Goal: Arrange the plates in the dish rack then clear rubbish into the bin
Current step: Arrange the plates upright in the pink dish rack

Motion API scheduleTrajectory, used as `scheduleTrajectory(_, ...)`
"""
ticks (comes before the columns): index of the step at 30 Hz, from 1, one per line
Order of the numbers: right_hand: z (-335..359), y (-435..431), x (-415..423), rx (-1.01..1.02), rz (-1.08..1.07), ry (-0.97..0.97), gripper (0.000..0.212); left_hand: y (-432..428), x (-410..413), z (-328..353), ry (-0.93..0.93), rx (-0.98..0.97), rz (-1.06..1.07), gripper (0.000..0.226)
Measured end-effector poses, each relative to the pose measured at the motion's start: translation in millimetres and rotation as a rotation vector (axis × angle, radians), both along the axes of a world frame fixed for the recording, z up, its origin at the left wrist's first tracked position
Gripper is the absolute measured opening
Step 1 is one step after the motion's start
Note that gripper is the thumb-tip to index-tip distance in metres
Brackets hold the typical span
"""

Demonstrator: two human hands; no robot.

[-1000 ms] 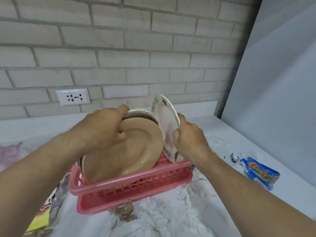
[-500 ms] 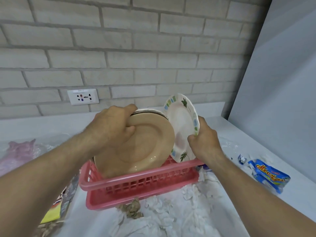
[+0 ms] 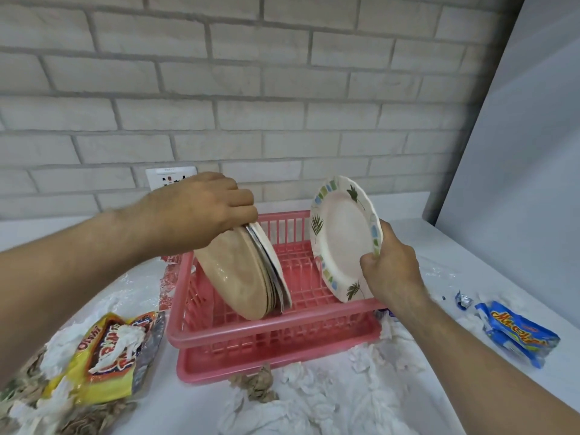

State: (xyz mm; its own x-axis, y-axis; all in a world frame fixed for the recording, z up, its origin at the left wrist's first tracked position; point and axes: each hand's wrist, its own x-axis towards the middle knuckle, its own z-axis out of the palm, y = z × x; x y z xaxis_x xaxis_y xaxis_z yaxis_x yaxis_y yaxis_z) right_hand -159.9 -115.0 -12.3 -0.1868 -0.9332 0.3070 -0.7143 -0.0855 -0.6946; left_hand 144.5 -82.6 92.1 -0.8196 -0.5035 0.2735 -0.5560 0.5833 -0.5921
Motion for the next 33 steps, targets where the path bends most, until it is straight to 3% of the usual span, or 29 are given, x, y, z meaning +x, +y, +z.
scheduleTrajectory(9,0,1,4,-0.002,-0.012,0.021,0.059,7,49,-34,0.101,-0.122,-0.081,0.030)
scheduleTrajectory(11,1,1,6,0.006,-0.009,0.024,0.058,6,52,-44,0.120,-0.103,-0.083,0.040)
scheduleTrajectory(13,1,2,7,0.014,-0.010,0.028,0.057,7,48,-54,0.111,-0.052,-0.070,0.053)
scheduleTrajectory(16,2,3,7,0.021,-0.013,0.026,0.056,13,44,-65,0.162,0.084,-0.022,0.037)
scheduleTrajectory(20,4,3,7,0.036,0.001,0.012,0.057,19,48,-65,0.266,0.271,-0.070,0.055)
scheduleTrajectory(23,3,2,7,0.027,0.001,0.000,0.056,19,50,-63,0.459,0.302,-0.095,0.068)
scheduleTrajectory(26,0,0,6,0.011,-0.002,-0.049,0.047,7,47,-59,0.762,0.265,0.007,0.065)
scheduleTrajectory(30,3,-5,3,0.036,-0.029,-0.158,0.044,-17,43,-57,1.263,0.564,0.230,0.053)
scheduleTrajectory(33,6,-6,3,0.071,-0.024,-0.177,0.044,-24,50,-60,1.376,0.704,0.208,0.046)
